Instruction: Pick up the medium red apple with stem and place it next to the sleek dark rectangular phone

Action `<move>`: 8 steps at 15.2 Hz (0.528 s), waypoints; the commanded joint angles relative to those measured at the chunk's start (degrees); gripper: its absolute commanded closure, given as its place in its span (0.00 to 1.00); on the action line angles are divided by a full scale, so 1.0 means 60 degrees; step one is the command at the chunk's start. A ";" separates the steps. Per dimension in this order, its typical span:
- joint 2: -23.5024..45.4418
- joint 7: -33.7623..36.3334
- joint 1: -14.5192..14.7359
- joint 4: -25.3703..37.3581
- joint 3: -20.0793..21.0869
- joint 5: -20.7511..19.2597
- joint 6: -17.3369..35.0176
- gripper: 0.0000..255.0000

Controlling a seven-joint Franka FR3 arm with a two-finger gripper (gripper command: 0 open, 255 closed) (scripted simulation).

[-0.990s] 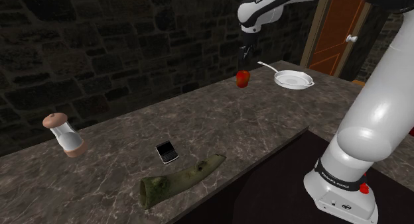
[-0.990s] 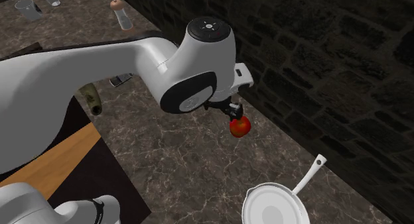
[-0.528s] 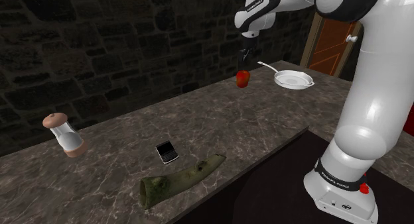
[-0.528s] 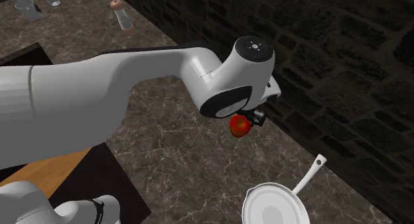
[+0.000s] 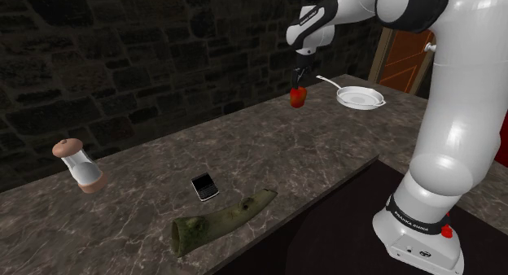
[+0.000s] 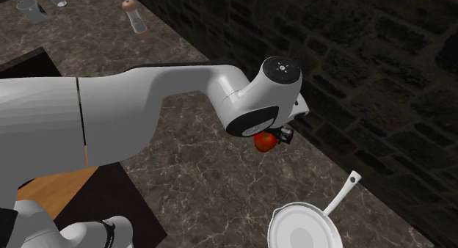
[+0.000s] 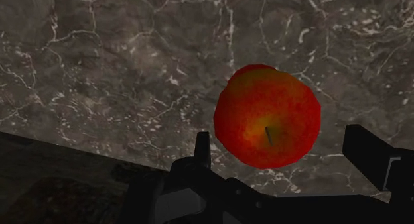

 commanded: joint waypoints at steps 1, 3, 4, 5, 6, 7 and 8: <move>0.0034 -0.0010 -0.0007 0.0005 0.0004 0.0015 0.0032 0.00; 0.0034 -0.0010 -0.0007 0.0005 0.0004 0.0015 0.0032 0.00; 0.0034 -0.0010 -0.0007 0.0005 0.0004 0.0015 0.0032 0.00; 0.0034 -0.0010 -0.0007 0.0005 0.0004 0.0015 0.0032 0.00; 0.0033 -0.0010 -0.0007 0.0005 0.0004 0.0015 0.0031 0.00; 0.0033 -0.0010 -0.0007 0.0005 0.0004 0.0015 0.0031 0.00; 0.0033 -0.0010 -0.0007 0.0005 0.0004 0.0015 0.0031 1.00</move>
